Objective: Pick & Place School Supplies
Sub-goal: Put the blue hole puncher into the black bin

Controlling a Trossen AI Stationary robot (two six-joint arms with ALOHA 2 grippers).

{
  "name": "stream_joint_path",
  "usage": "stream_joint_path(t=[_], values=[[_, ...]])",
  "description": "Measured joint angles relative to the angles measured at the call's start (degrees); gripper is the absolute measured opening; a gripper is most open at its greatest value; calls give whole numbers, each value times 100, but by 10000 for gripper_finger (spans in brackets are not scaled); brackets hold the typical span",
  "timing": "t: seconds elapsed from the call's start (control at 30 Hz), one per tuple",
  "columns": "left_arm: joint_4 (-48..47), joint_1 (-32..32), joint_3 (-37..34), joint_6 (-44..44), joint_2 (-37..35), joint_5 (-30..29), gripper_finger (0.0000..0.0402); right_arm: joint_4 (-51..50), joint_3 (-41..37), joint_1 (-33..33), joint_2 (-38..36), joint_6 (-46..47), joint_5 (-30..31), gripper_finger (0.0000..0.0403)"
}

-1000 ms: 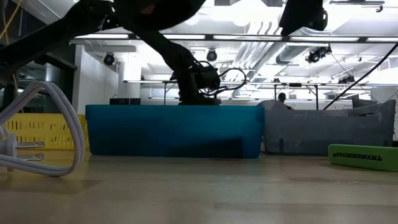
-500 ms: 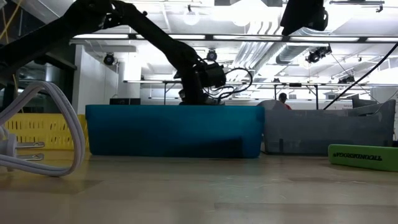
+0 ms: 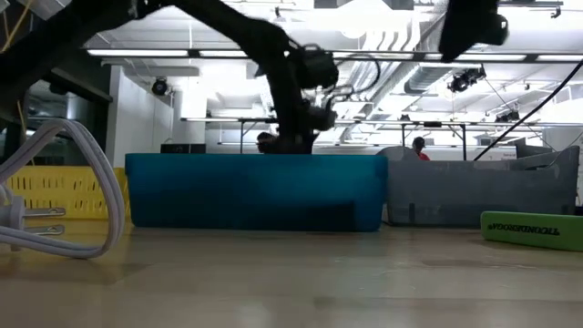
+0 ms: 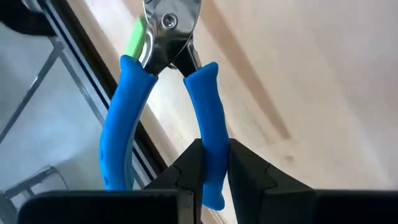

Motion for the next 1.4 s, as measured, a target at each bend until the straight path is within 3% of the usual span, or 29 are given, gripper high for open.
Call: stream_joint_path(t=[0.17,0.47,0.63,0.83,1.0,1.2,1.4], values=[[-244,-369,2,-219,-275,441,49,-240,0,396,0,532,216,86],[-209,-1218,7,-417,-545,513,48,-538,0,1247,0,1490,567,86],[-199,-1625,7,-719,-543,1013,48,-802,0,1806,0,2176,776,86],[255,-2049,7,-921,-543,1103,48,-895,0,2466,0,2853,1155,86],[643,-2246,7,-1019,-543,1137,48,-917,0,2888,0,3154,1513,86],[1136,-2269,7,-1509,-543,1745,48,-934,0,3102,30,3216,1890,86],[1561,-2299,7,-1852,-543,2259,48,-946,0,3212,215,3219,1868,86]])
